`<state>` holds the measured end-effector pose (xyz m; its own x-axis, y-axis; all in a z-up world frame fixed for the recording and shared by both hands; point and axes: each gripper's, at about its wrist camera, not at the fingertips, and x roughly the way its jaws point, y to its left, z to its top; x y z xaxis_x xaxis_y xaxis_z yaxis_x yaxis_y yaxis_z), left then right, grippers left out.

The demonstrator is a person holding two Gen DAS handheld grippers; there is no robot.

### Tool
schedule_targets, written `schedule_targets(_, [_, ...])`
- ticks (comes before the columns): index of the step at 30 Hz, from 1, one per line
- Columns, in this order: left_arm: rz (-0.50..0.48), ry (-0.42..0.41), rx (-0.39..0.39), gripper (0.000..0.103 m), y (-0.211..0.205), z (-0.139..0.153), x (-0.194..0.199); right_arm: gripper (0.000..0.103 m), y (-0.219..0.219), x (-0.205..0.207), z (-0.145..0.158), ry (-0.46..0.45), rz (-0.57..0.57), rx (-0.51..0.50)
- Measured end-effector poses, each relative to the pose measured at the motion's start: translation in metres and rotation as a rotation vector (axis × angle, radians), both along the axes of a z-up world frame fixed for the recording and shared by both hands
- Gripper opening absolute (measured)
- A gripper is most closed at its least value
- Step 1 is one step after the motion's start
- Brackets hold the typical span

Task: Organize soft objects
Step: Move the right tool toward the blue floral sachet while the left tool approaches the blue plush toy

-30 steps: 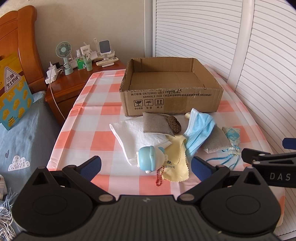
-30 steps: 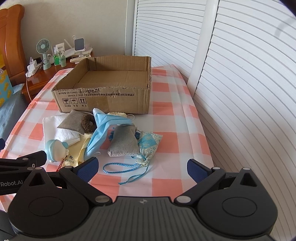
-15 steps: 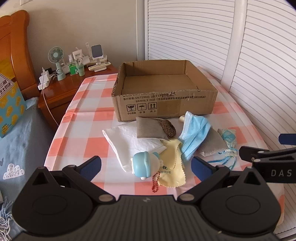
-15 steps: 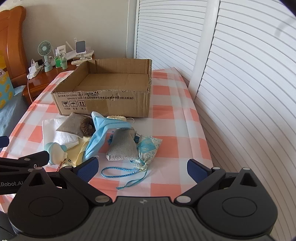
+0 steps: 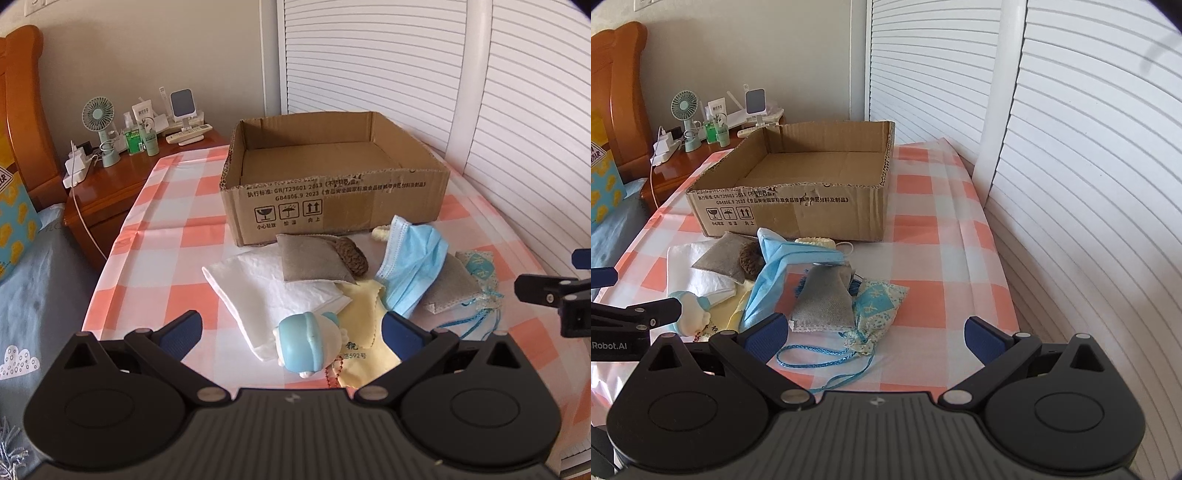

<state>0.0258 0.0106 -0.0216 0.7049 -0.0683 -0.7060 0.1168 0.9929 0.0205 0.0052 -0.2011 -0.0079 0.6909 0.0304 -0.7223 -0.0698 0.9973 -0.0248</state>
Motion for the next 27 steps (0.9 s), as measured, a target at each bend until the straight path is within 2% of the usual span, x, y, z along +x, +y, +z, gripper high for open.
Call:
schedule_targets(13, [0.029,0.075,-0.002,0.102,0.004,-0.043,0.044,0.103,-0.014,0.013,-0.025,0.054,-0.017,0.022])
schedule_targets(23, [0.046,0.131,0.008,0.102,0.027,-0.055,0.027,0.103,-0.02,0.018,-0.046,0.096,-0.001,-0.002])
schedule_targets(27, [0.064,0.154,-0.014,0.103,0.036,-0.062,0.023,0.103,-0.017,0.023,-0.054,0.102,0.01,-0.006])
